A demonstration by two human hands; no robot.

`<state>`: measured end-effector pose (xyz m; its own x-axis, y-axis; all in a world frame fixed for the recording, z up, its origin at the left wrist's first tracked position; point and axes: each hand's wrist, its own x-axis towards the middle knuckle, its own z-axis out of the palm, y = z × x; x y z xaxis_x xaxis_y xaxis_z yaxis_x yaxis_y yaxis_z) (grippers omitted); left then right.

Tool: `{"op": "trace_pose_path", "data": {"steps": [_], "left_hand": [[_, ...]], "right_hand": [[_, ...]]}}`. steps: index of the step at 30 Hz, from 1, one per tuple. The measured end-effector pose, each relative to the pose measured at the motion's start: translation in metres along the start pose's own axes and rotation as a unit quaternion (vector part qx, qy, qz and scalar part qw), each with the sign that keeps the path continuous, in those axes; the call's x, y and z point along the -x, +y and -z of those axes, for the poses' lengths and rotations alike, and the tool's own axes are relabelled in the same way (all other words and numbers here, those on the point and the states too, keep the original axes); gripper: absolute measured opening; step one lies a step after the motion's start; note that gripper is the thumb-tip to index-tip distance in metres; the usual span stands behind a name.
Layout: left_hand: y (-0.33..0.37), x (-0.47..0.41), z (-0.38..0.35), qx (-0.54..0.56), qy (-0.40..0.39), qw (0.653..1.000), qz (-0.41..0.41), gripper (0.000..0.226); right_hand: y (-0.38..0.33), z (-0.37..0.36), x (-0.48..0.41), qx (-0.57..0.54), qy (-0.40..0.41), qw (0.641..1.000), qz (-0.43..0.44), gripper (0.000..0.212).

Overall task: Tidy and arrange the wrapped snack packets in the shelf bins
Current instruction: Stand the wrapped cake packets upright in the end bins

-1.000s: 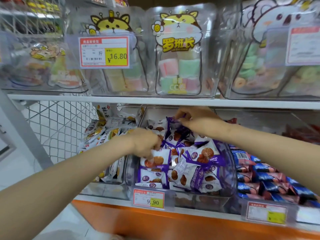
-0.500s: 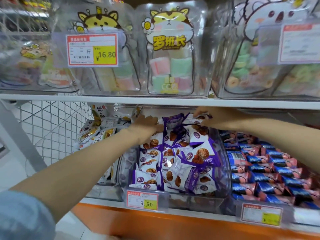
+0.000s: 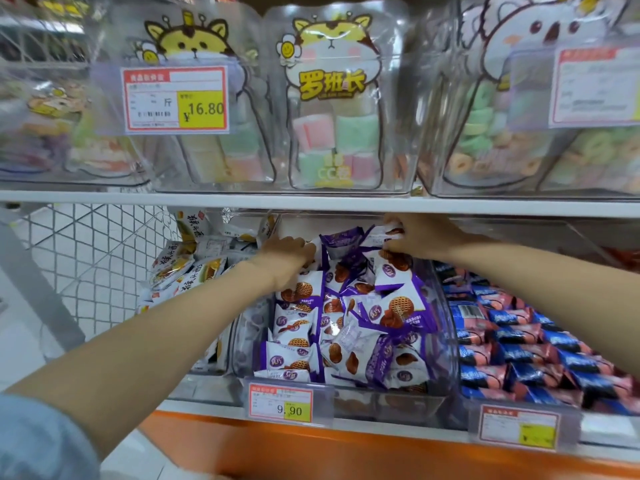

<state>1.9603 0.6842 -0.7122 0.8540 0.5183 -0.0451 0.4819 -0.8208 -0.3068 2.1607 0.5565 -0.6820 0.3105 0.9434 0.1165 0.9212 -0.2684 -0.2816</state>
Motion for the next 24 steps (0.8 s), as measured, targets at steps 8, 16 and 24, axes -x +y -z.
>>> {"op": "trace_pose_path", "data": {"steps": [8, 16, 24], "left_hand": [[-0.012, 0.017, 0.010, 0.270, 0.084, 0.959, 0.029, 0.034], [-0.001, 0.047, 0.043, 0.667, 0.001, 0.745, 0.006, 0.036], [0.007, 0.054, 0.044, 0.632, 0.007, 0.775, 0.026, 0.035]], "right_hand": [[-0.017, 0.015, 0.010, -0.237, -0.053, 0.970, -0.016, 0.052], [-0.039, 0.000, 0.022, -0.436, -0.080, 0.896, -0.044, 0.029], [-0.056, -0.001, 0.034, -0.363, -0.081, 0.928, 0.001, 0.021]]}}
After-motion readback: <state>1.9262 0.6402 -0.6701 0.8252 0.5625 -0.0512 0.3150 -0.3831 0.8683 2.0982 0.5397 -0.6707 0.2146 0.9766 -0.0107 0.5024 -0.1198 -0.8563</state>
